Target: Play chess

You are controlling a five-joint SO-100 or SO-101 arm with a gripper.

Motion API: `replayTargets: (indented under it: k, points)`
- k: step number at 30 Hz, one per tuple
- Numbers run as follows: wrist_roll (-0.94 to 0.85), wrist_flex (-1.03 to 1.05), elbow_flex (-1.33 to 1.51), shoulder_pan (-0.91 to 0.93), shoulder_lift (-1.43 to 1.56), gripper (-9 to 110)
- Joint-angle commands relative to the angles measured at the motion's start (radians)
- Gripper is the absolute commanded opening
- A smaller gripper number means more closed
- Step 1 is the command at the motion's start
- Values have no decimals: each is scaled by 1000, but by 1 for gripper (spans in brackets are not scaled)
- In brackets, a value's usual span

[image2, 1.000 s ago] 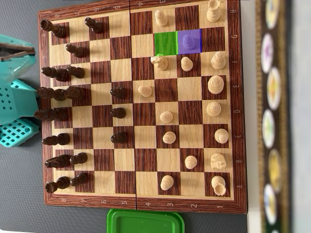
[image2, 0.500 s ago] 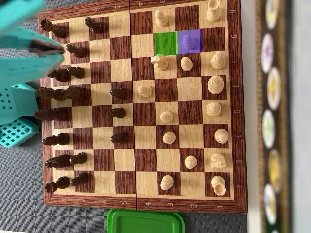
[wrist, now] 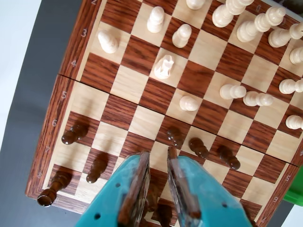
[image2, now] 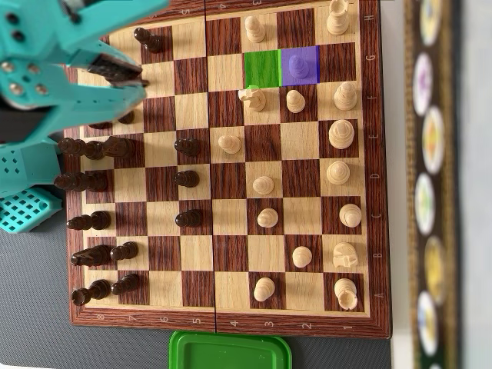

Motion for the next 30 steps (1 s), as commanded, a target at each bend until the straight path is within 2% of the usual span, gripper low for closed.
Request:
replayTargets:
  k: [1, 9, 17, 30]
  points:
    - [3, -9, -49, -12, -26, 9]
    - [87, -9, -51, -34, -130, 9]
    - [87, -115, -100, -28, -245, 9]
    - [80, -121, -279, -21, -483, 9]
